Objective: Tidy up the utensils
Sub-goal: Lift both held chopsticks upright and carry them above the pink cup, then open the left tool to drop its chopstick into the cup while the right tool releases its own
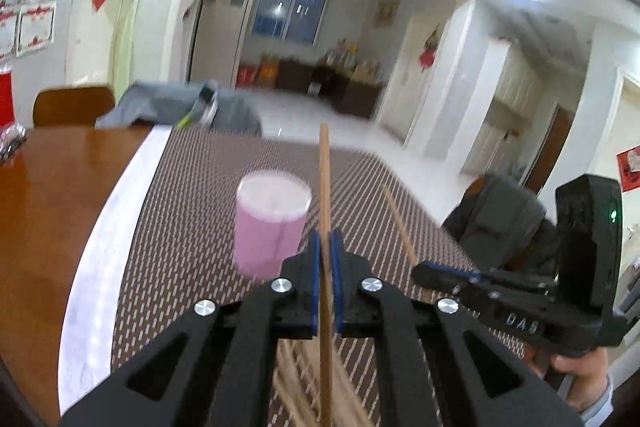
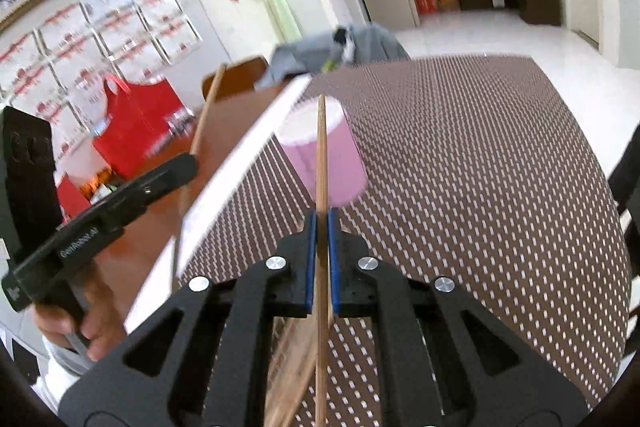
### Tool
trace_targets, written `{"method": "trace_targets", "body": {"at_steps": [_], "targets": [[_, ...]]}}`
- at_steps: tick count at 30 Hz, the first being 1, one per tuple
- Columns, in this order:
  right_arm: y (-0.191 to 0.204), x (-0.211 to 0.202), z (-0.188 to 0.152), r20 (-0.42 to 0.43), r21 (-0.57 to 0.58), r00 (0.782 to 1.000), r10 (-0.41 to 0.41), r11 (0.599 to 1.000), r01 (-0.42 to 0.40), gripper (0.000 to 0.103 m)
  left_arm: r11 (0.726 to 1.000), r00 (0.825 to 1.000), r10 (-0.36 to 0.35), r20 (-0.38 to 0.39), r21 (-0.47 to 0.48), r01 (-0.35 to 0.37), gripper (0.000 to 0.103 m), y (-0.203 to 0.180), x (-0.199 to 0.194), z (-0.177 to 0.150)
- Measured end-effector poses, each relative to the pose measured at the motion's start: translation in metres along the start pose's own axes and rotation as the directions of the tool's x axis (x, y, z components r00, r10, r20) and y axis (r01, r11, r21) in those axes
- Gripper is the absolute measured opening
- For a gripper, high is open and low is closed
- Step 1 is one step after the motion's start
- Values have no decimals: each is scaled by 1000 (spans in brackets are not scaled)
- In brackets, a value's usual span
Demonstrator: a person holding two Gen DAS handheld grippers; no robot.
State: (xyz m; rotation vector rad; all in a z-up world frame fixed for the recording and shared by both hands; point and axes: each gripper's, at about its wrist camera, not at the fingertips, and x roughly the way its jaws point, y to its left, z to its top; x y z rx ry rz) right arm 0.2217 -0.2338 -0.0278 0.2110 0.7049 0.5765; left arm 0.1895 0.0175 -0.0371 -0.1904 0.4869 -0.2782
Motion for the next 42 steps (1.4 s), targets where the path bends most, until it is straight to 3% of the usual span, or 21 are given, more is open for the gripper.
{"method": "trace_targets", "body": {"at_steps": [5,11,19,24,31,37,42], "targets": [[19,0,18,128,-14,991,25,1000,-23,6,1000,994,-22,111,10,21,6,-2,5,23],[30,7,48,283,-22,959,28,999,-23,6,1000,976,-11,216,-18,16,6,10,25,51],[42,46,81,414,-41,910,17,999,0,6,1000,937,25,348,-22,-18,6,21,51,73],[45,64,97,470,-44,883,12,999,10,6,998,900,57,431,-14,-56,6,24,63,81],[46,80,102,562,-23,827,-24,999,45,6,996,871,88,484,-20,-89,6,34,85,84],[40,94,101,575,-9,817,-43,998,59,6,992,851,122,511,-43,-117,6,44,98,79],[32,104,94,547,8,836,-44,999,47,6,992,872,127,472,-55,-115,6,51,109,67]]}}
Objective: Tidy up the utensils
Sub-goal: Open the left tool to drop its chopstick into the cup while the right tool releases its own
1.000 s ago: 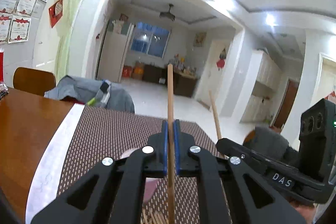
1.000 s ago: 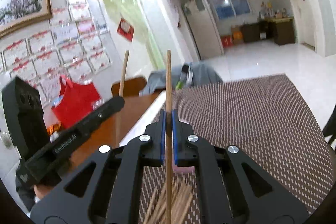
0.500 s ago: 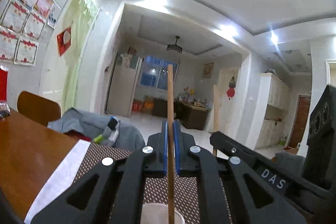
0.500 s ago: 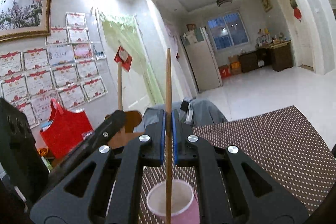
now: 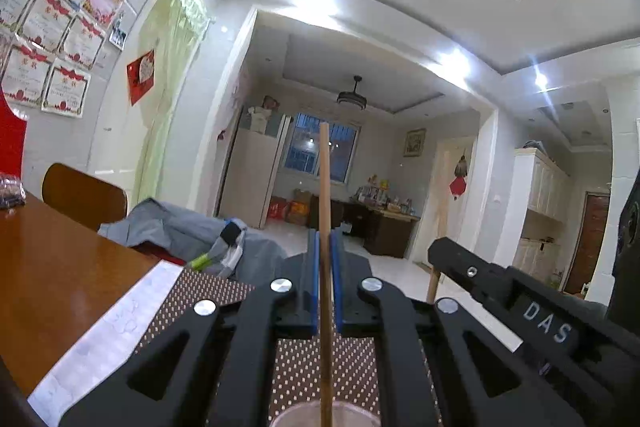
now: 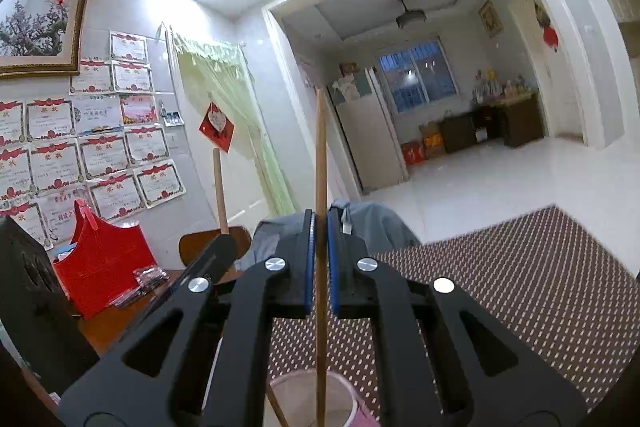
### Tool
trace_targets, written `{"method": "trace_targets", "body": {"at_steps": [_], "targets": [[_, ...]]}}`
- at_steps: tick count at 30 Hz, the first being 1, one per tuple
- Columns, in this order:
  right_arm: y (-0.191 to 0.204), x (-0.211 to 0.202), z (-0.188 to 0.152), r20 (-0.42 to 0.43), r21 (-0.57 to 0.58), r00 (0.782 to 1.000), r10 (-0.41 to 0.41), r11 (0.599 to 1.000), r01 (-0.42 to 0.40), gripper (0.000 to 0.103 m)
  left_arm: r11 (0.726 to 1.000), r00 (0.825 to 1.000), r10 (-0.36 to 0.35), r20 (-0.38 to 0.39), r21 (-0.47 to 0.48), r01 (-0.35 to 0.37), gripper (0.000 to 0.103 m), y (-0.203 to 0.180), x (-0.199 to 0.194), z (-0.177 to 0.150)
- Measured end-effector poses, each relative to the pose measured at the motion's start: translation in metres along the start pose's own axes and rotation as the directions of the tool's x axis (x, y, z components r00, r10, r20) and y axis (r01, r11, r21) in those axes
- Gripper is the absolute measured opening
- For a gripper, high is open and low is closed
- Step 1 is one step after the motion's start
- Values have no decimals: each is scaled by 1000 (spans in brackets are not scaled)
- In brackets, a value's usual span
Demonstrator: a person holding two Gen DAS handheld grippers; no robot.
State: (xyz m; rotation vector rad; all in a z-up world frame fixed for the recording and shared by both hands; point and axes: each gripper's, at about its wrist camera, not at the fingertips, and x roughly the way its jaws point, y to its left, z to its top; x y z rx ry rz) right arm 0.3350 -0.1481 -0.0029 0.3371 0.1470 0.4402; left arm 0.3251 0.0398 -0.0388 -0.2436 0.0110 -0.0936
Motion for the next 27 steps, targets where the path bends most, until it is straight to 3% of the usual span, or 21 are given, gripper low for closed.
{"method": "trace_targets", "body": {"at_steps": [14,15,16,27], "targets": [[1,-35,-17,-66,-36,998,-12,999,10,6,999,987,-15,-159,45,22,7,-5,-33,-10],[2,-37,-18,-72,-37,997,-13,999,11,6,998,985,-16,-170,50,24,11,-5,-35,-10],[2,-39,-20,-76,-36,997,-15,999,12,6,998,984,-14,-179,51,24,23,-5,-37,-10],[8,-48,-28,-126,-46,992,-26,999,21,7,996,963,48,-264,79,-28,36,-2,-58,-9]]}}
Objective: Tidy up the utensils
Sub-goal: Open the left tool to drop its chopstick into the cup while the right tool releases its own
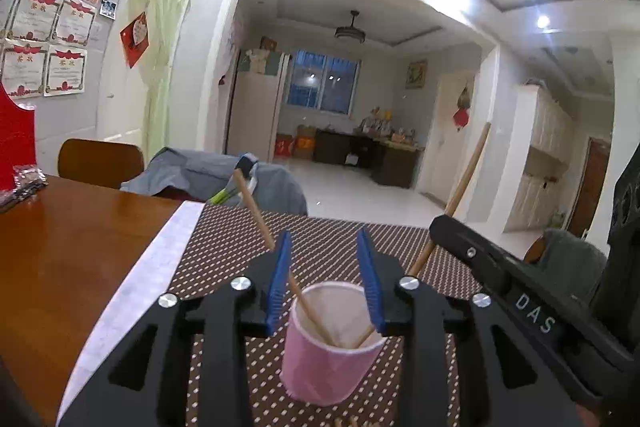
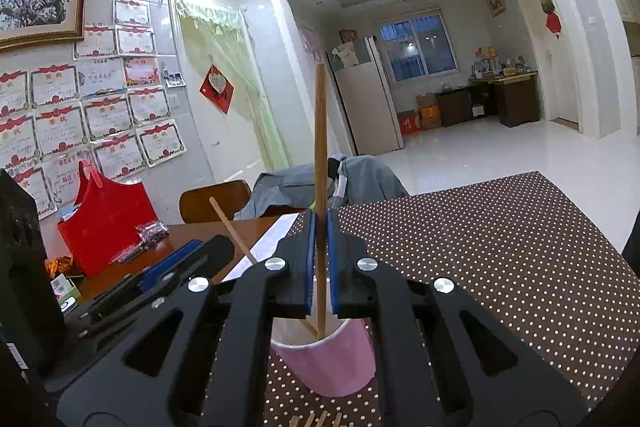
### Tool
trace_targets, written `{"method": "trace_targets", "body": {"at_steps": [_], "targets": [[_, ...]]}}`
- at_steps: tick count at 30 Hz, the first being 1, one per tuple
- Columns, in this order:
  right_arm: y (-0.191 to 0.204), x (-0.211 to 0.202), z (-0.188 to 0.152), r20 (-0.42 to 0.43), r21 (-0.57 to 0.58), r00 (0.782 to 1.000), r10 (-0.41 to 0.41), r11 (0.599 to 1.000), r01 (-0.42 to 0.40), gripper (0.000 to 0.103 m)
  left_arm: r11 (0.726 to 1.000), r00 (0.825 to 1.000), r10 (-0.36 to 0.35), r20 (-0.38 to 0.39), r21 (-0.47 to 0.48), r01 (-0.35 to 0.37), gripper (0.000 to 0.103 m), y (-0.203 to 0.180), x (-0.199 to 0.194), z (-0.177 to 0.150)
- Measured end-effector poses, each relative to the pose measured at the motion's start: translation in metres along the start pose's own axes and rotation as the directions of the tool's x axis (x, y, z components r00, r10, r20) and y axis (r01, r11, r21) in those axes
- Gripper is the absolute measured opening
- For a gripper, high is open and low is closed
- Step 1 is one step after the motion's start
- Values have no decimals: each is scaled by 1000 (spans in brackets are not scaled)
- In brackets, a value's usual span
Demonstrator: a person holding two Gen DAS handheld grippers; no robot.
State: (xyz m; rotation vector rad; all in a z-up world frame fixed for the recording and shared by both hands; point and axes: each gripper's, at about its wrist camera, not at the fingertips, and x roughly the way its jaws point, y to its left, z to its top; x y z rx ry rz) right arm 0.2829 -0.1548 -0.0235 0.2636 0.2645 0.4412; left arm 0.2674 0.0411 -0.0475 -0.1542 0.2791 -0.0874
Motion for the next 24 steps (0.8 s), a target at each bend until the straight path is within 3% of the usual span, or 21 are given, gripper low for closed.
{"method": "trace_targets", "body": {"at_steps": [9,11,13,24], "targets": [[4,1,-6,-65,1,997,-28,1000,28,9,999,998,31,-45,27,-30,46,-1,-16,-2],[5,-1,-8,-73,-2,997,-40,999,40,16,999,998,33,-51,33,-31,47,-1,-20,-3],[5,-5,-8,-72,-3,996,-54,999,54,34,999,998,36,-60,32,-34,48,0,-26,-4],[5,-43,-15,-75,1,994,-77,997,78,40,999,994,43,-99,29,-40,50,0,-57,-19]]}}
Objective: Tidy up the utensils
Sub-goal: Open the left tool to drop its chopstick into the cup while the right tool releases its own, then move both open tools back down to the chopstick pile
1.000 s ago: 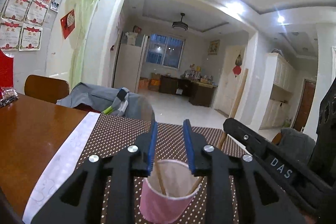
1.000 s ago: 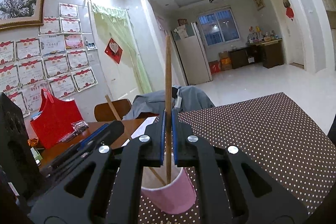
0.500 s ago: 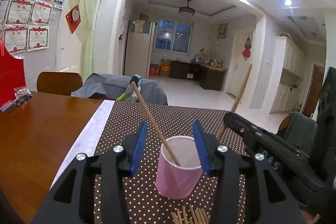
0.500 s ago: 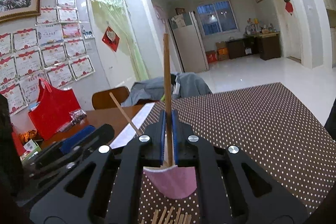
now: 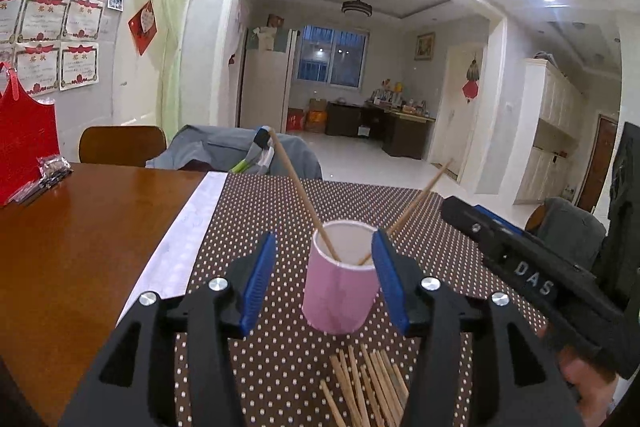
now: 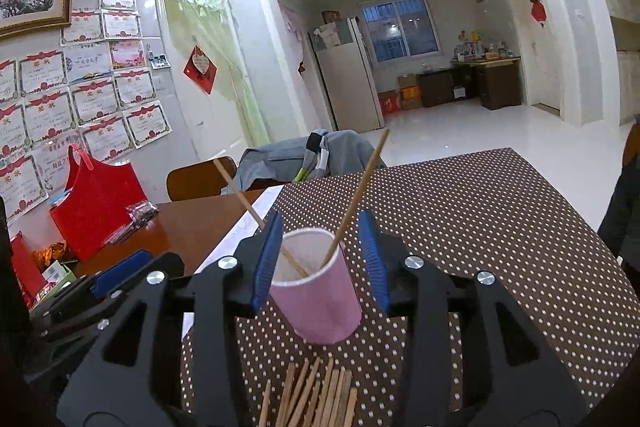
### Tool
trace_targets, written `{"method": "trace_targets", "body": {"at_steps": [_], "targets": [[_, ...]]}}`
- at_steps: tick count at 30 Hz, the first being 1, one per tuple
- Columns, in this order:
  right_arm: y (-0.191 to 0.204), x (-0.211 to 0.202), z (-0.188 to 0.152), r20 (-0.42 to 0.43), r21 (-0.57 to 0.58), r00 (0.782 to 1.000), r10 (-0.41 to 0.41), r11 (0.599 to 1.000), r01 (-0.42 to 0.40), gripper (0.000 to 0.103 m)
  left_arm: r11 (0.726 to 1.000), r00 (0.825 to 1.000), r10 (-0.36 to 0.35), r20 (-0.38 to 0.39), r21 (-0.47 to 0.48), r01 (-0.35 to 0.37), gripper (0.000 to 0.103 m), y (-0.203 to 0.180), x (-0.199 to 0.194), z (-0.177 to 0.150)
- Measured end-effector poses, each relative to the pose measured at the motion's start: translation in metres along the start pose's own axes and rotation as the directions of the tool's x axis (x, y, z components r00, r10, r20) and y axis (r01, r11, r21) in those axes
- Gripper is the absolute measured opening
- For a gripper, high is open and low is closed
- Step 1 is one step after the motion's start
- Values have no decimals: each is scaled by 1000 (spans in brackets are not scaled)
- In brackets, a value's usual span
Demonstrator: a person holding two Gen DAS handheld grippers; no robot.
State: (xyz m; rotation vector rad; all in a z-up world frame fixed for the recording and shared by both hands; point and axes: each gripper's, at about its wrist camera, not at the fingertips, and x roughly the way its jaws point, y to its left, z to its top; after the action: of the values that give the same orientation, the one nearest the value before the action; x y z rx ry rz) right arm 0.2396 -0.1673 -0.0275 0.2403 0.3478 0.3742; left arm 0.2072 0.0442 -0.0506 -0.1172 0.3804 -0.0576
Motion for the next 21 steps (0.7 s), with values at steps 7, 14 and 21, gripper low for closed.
{"method": "trace_targets", "body": {"at_steps": [7,14,21], "targets": [[-11,-22,-19,-71,17,997,-10,1000,11,43,1000,993,-28,-112,-15,27,50,-3,-11,-24],[-24,-38,-54,-194,14,981,-17,1000,20,46,1000,953,-21,-302,5,24,50,-10,-5,-59],[-35,-43,-84,-292,59,956,4,998,14,49,1000,899,-30,-438,-14,26,50,-9,4,-96]]}}
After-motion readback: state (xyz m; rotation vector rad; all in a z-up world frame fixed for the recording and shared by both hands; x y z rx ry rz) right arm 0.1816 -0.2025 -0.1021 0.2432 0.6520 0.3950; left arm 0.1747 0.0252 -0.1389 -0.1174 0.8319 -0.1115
